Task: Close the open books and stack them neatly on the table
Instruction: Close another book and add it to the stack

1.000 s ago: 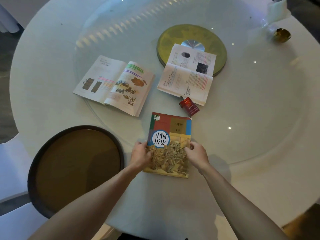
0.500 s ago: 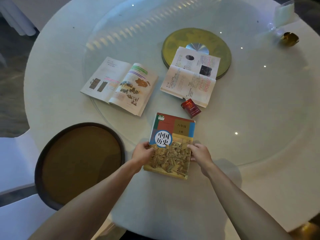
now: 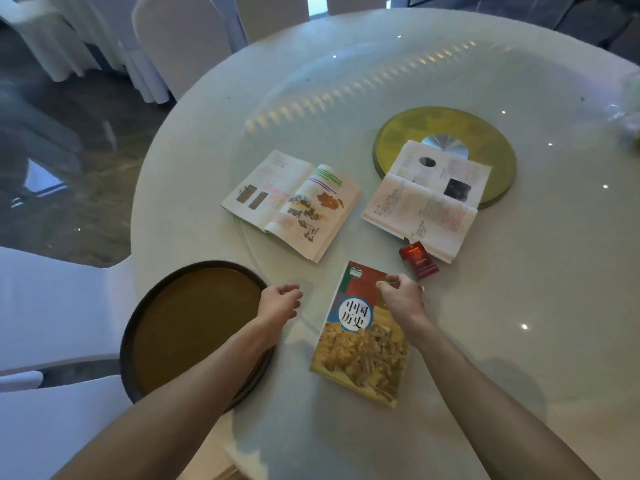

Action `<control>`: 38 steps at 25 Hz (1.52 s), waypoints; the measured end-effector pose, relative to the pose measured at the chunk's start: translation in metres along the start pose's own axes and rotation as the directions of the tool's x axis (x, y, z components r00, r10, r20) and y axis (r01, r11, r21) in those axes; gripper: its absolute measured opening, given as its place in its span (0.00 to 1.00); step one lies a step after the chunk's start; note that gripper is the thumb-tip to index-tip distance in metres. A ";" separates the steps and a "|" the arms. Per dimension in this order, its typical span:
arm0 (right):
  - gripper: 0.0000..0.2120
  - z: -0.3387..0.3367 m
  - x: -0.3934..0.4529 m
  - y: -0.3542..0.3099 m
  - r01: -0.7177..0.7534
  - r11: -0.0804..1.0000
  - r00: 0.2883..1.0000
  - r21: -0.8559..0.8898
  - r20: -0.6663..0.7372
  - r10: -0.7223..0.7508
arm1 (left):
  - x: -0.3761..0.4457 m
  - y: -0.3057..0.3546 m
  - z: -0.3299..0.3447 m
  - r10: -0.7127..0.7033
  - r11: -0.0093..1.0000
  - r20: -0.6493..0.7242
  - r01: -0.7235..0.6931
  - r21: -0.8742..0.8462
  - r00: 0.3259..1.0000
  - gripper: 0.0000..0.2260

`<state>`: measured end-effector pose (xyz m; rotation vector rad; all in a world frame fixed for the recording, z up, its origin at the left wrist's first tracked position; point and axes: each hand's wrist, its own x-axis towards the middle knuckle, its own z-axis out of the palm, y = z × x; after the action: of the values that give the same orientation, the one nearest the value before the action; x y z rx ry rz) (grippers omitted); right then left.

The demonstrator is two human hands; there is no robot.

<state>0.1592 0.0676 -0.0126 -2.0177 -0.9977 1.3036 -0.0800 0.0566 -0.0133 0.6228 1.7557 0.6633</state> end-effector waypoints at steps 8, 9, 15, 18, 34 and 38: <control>0.28 0.085 0.069 -0.058 -0.195 0.933 0.966 0.301 0.223 0.130 | 0.096 0.054 -0.034 -0.165 0.895 0.097 0.190 -0.404 0.982 0.09; 0.27 0.094 0.077 -0.062 -0.213 0.923 0.964 0.322 0.222 0.145 | 0.105 0.060 -0.035 -0.167 0.892 0.135 0.208 -0.402 0.977 0.09; 0.12 0.127 0.111 -0.076 -0.216 0.906 0.967 0.364 0.207 0.148 | 0.149 0.082 -0.023 -0.177 0.843 0.270 0.287 -0.455 0.947 0.12; 0.15 0.135 0.119 -0.080 -0.213 0.909 0.973 0.358 0.161 0.165 | 0.156 0.084 -0.017 -0.238 0.784 0.294 0.361 -0.505 0.926 0.14; 0.21 0.169 0.198 -0.174 0.137 0.982 0.986 0.133 0.077 -0.148 | 0.186 0.084 -0.091 -0.240 0.559 0.307 0.390 -0.732 0.921 0.23; 0.24 0.185 0.223 -0.170 0.311 0.883 0.950 -0.353 0.136 -0.280 | 0.199 0.074 -0.093 -0.299 0.689 0.185 0.346 -0.636 0.936 0.24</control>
<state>-0.0032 0.3559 -0.0737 -1.9789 -1.6251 1.0995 -0.2143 0.2359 -0.0715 -0.1650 1.3743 0.9316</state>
